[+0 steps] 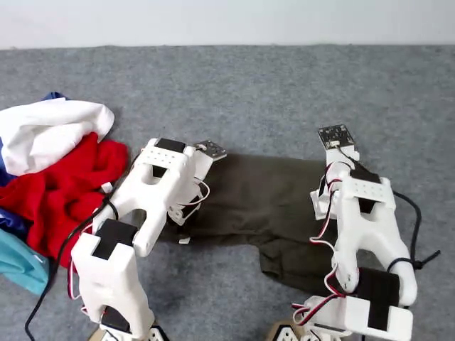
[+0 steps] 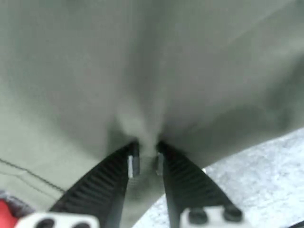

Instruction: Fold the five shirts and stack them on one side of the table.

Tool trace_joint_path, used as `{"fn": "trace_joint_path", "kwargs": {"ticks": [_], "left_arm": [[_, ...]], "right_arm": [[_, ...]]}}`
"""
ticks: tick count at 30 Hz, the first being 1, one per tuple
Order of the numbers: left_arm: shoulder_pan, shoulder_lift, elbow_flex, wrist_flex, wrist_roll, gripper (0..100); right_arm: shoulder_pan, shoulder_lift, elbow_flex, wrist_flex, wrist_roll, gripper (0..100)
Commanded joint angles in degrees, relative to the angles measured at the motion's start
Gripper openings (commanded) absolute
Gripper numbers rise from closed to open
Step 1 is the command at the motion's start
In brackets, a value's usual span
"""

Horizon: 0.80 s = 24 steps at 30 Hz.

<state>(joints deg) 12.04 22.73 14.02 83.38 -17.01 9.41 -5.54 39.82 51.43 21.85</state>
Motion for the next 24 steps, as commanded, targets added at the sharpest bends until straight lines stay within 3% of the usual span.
{"fn": "trace_joint_path", "kwargs": {"ticks": [1,9,12,17,24], "left_arm": [[0.62,0.7,1.19,-0.09,0.35,8],[0.53,0.7,1.19,-0.09,0.35,8],[0.53,0.7,1.19,-0.09,0.35,8],[0.53,0.7,1.19,-0.09,0.35,8],[0.62,0.7,1.19,-0.09,0.35,8]], "right_arm": [[-0.13,-4.7,-4.13,7.34,-0.44,13.2],[-0.22,-19.82,-7.65,22.2,-0.18,14.3],[-0.22,-22.9,-4.13,27.12,4.92,14.0],[4.0,-23.43,6.07,25.8,12.04,13.9],[8.31,-23.78,18.37,20.62,13.89,13.9]]}}
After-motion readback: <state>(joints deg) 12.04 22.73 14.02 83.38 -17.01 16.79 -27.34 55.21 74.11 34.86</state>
